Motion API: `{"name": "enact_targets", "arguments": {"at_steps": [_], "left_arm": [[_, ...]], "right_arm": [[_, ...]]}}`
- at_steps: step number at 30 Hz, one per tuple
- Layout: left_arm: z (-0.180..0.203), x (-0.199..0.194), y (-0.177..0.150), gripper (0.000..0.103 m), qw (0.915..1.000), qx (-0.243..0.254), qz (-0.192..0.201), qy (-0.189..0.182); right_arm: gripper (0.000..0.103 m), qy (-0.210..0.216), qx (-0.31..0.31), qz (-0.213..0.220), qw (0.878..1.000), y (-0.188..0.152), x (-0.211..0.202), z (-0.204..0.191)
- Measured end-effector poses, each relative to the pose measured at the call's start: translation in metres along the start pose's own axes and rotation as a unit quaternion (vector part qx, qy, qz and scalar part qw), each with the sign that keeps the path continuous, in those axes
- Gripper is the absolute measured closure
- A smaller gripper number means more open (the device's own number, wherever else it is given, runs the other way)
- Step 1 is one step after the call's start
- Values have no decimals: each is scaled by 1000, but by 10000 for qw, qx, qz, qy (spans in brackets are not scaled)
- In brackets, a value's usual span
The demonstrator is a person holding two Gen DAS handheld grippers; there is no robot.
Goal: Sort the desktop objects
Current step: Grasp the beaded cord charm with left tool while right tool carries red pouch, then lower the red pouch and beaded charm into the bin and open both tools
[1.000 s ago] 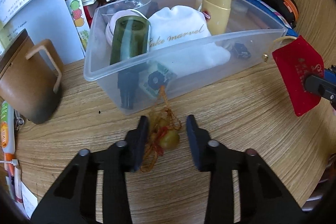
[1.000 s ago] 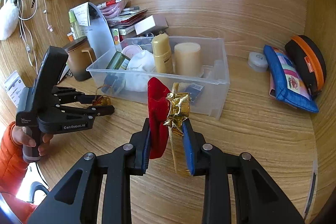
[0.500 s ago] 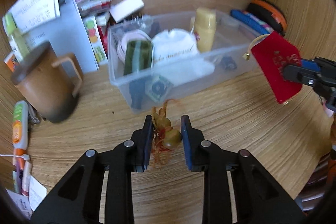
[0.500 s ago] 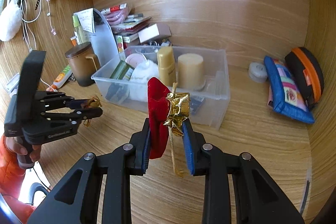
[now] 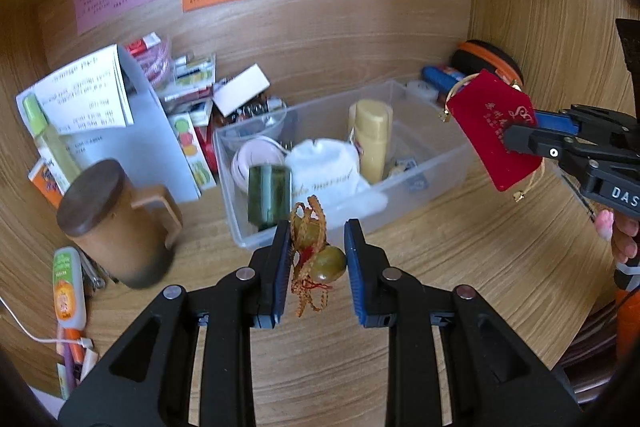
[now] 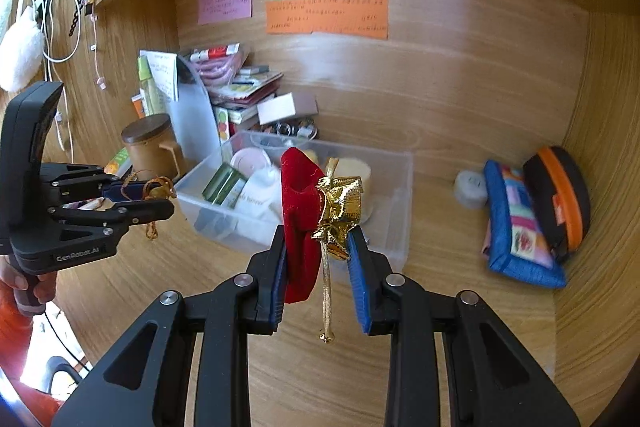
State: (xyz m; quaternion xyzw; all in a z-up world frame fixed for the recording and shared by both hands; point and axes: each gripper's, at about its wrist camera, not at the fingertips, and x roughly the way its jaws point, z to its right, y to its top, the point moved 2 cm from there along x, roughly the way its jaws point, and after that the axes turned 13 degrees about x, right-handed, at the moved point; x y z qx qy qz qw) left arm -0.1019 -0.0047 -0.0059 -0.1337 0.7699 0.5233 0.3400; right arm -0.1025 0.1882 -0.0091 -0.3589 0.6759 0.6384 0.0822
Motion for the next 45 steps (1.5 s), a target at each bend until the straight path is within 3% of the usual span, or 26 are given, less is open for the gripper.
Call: {"name": "enact_targets", "arguments": {"at_steps": [13,18,32,45], "left_arm": [[-23,8,34,77,9996,-71,220,-150],[-30,23,42,77,9993,-148,187,-284],[-25,92,46,77,9969,-186,-268,-716],[-21,113,41,77,9956,-185,-381,-837]], "right_arm": [[78,-94,-213,169,9996,50,26,1],[78,-63,-165,45,9998,58,50,3],[77,-138,-103,-696,9974,26,107,23],[72,-229,-366,-843,9955,16,118,23]]}}
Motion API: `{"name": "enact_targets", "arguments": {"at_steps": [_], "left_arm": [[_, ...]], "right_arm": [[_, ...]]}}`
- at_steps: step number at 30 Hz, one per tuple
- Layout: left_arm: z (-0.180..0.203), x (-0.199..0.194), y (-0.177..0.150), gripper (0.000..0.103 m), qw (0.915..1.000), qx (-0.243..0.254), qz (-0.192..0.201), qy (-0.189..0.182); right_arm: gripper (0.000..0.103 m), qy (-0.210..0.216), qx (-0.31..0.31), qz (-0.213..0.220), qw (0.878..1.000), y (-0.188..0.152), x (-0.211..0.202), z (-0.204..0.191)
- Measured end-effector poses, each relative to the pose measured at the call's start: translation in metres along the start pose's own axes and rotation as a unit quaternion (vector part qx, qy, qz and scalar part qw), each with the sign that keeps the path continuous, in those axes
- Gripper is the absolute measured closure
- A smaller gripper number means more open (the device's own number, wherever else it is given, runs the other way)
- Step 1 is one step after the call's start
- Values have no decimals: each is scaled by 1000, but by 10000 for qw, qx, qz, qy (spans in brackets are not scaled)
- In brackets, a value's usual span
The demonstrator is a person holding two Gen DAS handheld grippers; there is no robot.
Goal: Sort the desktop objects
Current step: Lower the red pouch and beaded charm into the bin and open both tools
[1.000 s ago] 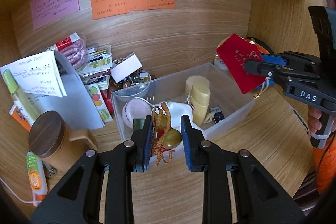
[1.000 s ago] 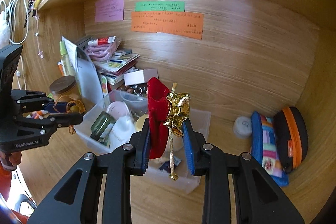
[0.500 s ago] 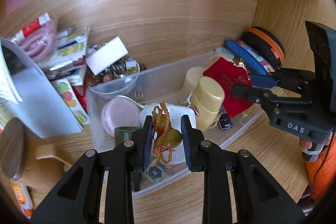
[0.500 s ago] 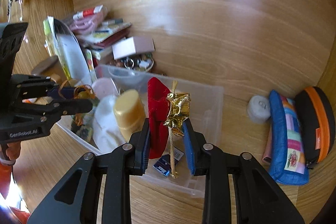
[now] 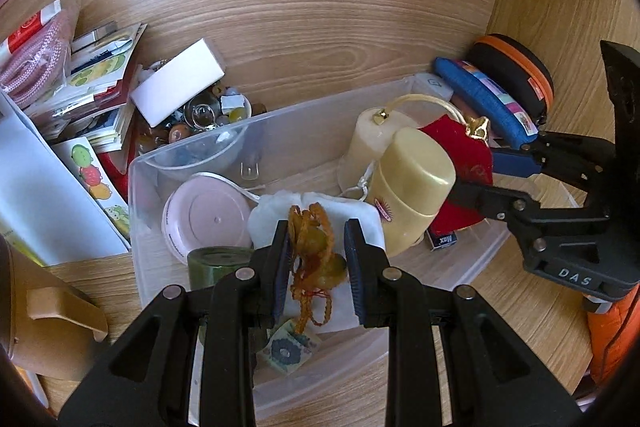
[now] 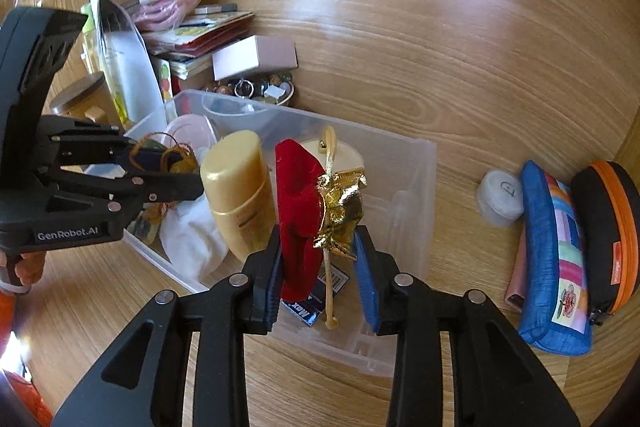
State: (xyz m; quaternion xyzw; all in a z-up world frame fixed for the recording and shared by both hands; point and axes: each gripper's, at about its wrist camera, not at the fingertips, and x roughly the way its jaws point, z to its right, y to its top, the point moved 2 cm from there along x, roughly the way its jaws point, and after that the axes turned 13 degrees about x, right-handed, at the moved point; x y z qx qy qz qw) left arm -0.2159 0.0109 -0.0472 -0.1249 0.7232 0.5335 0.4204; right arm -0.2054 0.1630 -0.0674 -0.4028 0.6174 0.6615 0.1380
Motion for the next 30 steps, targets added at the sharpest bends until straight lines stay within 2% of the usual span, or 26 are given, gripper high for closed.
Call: {"name": "enact_targets", "arguments": {"at_steps": [2,4,9,13,15,19,23,26,28,30], "left_arm": [[0,0,0,77,10000,-1,3,-3],[0,1,0,76,10000,-10,13,6],[-3,-1,0,73,9999,-67,88,-72],[-3,-6,1,62,9998,-75,177,-42],[-2,-11,3,60,9997,-57,245,-18],[-1,-21,7,43,9992,-13,380,127],[0,-34,9,33,9984,8,496,262],[1,-44,9,31,9976,25,560,406],[1,-52,8,30,9972,11,574,488],[0,-58,6,22,9971,-51,564,514]], "right_arm": [[70,-19,-45,-13,10000,-1,2,-1],[62,-49,-63,-3,10000,-1,2,-2],[53,-71,-63,134,9999,1,-3,-1],[37,-56,-30,283,9996,3,-9,-1],[35,-13,2,344,9994,4,-12,0],[28,52,99,419,9991,7,-17,1],[21,43,128,438,9990,9,-20,0],[20,-15,101,472,9988,10,-24,-2],[16,-92,100,500,9987,12,-27,-4],[11,-153,119,530,9984,13,-31,-4]]}}
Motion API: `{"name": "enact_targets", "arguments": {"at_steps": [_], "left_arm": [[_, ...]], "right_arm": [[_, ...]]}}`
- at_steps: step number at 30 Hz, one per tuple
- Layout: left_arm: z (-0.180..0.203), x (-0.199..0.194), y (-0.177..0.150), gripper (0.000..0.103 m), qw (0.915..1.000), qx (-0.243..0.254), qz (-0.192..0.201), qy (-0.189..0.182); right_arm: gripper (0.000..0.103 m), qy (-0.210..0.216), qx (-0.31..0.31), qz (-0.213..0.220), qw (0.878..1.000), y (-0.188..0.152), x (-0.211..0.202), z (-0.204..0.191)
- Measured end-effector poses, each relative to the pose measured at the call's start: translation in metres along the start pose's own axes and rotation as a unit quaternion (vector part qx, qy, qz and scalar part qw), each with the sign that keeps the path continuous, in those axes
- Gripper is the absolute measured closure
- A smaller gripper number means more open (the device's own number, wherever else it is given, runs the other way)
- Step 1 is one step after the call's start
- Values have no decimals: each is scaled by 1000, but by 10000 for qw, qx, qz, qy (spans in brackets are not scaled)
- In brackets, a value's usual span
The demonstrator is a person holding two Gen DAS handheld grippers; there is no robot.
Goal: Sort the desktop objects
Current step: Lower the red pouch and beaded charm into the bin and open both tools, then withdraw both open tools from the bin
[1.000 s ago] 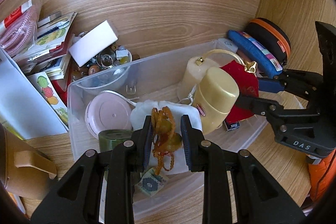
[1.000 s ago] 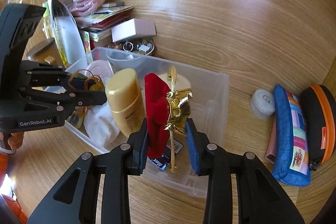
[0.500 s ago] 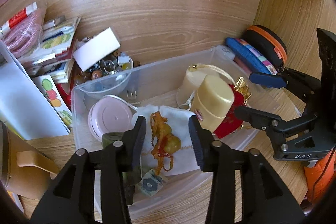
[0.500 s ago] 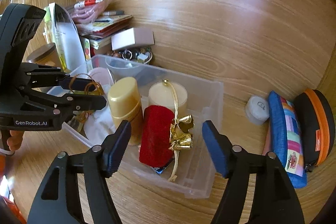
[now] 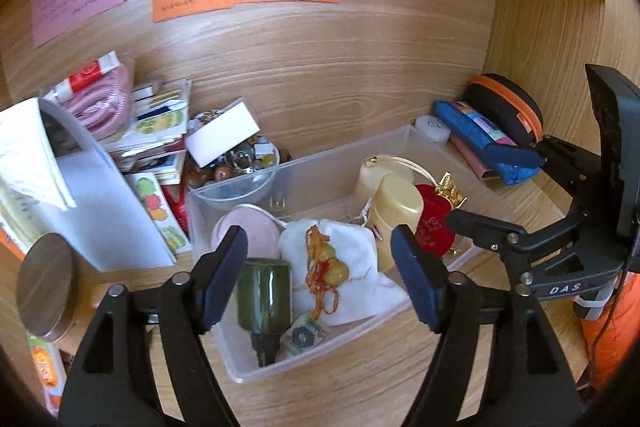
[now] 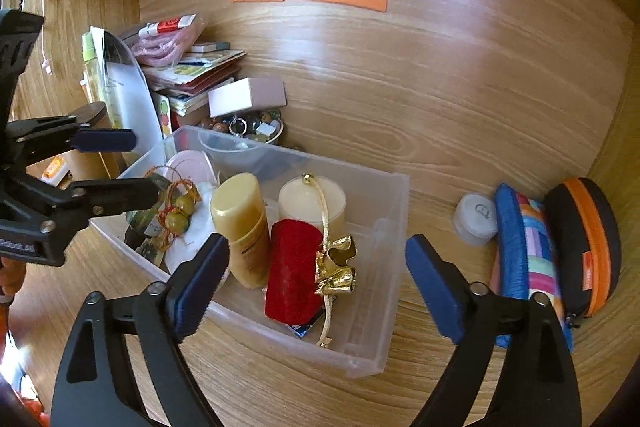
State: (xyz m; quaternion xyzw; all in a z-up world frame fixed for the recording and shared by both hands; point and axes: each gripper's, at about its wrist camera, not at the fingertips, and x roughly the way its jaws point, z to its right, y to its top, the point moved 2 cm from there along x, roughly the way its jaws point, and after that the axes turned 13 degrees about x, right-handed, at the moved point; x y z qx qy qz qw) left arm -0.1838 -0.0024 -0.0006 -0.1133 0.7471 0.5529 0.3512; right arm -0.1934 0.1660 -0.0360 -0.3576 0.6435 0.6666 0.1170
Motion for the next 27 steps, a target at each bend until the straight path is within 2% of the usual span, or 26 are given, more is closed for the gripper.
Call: {"name": "enact_targets", "arguments": {"at_steps": [1,2,8,12,22,27], "left_arm": [[-1,-3,-1,11,10000,-39,6,18],[-3,-7,-3,8,9999,-95,36,35],[-10,-32,-9,7,9991,-297,161,265],[-12,-49,-14,6,9959,-471,209,749],[4,-89,-37,0,9882,-574,565,1300],[16,-101,-48,0,9864,-715,755,1270]], "right_arm": [[7,-37,10,11,10000,1,-2,-1],[5,-82,13,33,10000,2,-4,-2],[1,-261,-77,240,9993,4,-28,-11],[0,-447,-115,424,9980,3,-46,-18],[0,-686,-47,882,9937,-16,-90,-38],[0,-851,103,1092,9903,-30,-108,-43]]}}
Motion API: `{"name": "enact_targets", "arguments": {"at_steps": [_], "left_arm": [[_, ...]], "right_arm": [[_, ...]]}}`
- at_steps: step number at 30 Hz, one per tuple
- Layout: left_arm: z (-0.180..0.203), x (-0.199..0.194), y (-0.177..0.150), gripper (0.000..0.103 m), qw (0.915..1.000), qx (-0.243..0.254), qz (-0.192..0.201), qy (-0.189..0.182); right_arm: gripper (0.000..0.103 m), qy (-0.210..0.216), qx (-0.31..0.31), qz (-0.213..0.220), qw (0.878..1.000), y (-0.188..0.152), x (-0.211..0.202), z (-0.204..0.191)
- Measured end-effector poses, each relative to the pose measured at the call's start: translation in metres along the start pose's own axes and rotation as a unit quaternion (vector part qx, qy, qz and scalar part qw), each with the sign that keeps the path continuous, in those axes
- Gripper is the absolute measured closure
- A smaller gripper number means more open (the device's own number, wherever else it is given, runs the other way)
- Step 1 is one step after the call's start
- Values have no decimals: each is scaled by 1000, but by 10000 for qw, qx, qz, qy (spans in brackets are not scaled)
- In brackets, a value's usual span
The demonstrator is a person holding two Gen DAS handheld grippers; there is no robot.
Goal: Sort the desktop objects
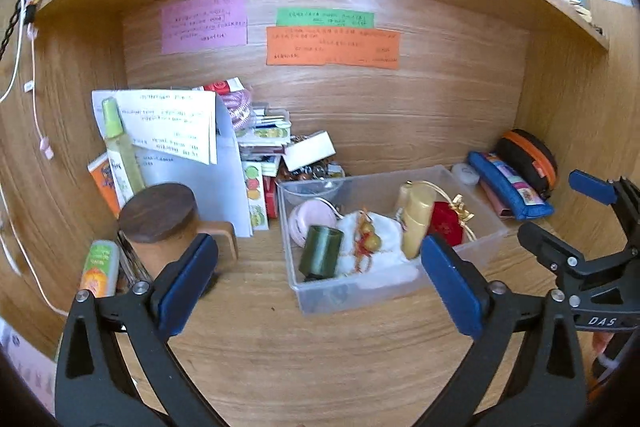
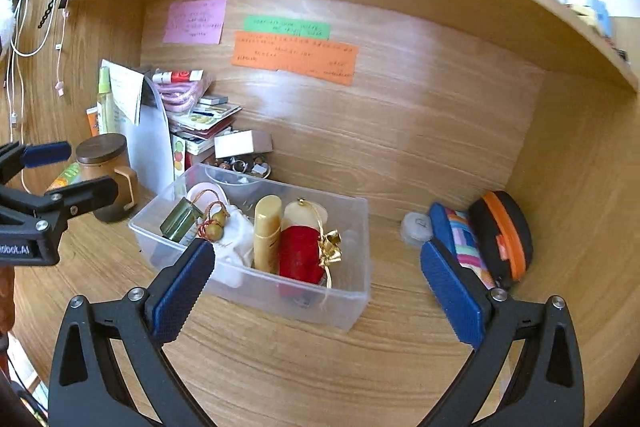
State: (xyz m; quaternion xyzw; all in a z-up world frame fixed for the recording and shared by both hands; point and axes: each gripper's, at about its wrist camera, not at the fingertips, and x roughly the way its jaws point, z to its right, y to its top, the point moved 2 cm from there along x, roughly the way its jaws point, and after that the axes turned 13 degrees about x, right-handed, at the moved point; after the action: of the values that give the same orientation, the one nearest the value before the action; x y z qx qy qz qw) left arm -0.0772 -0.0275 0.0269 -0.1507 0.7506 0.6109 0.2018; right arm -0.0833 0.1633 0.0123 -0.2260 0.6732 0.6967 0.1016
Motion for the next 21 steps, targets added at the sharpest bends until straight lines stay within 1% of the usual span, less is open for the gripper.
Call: {"name": "enact_targets", "arguments": {"at_steps": [4,8,13,21], "left_arm": [[10,-6,-7,0,9999,53,-32,92],[15,-10,-15,0,10000,66,-5,47],[16,-11,-20,0,9999,-28,47,-121],[17,-14,-20,0,9989,-166,207,-394]], "right_arm": [[0,-95,130,142,9998,-11,-16,-1],[0,-215,284,219,9991,-21,-28,1],[0,-198,462,137,9986,-31,-34,7],[0,-220,514,-1,9984,-37,-28,7]]}}
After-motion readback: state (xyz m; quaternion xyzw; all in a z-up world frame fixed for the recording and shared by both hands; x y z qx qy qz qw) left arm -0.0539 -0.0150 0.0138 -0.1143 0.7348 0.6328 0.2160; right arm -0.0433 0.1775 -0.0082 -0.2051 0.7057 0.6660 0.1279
